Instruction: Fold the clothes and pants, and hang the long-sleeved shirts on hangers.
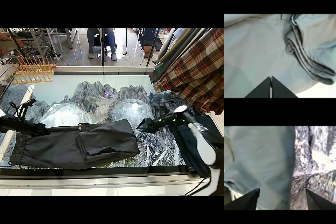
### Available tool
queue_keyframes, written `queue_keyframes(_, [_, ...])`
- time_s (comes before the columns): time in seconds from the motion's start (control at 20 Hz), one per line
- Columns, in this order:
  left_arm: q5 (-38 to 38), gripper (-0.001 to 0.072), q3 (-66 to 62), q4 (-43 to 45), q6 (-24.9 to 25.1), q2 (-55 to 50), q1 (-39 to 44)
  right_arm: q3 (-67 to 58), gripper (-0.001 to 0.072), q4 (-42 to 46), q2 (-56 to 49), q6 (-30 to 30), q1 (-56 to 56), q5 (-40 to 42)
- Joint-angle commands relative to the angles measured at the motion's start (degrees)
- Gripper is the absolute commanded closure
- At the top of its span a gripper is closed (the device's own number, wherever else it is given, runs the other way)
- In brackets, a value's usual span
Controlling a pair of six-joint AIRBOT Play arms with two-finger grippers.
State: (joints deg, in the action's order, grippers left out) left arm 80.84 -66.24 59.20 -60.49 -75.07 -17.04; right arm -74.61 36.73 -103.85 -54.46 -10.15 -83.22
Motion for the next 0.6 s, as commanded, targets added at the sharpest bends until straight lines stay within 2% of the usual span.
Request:
queue_keyframes(0.0, [0.55, 0.0692, 0.02, -0.04, 0.02, 0.02, 0.02, 0.55, 0.0047, -4.31, -7.54, 7.34, 3.61, -2.4])
queue_keyframes(0.1, [1.79, 0.0692, 0.02, -0.04, 0.02, 0.02, 0.02, -0.31, 0.0068, -4.85, -8.72, 9.64, 8.13, -4.59])
queue_keyframes(0.15, [2.34, 0.0692, 0.02, -0.04, 0.02, 0.02, 0.02, -1.64, 0.0193, -3.91, -8.68, 9.66, 10.71, -4.74])
queue_keyframes(0.2, [2.67, 0.0692, 0.02, -0.04, 0.02, 0.02, 0.04, -3.93, 0.0608, -2.99, -8.66, 9.09, 12.7, -6.43])
queue_keyframes(0.25, [3.02, 0.0692, 0.02, -0.04, 0.02, 0.02, 0.02, -7.3, 0.0691, -1.7, -8.35, 7.19, 13.53, -9.97])
queue_keyframes(0.35, [3.02, 0.0692, 0.02, -0.04, 0.02, 0.02, 0.04, -12.87, 0.0692, 4.63, -5.25, 0.7, 12.02, -11.3])
queue_keyframes(0.55, [2.38, 0.0693, 1.79, -0.07, 0.02, 0.02, 0.04, -16.22, 0.0692, 25.53, 6.16, -14.27, 3.8, -6.86])
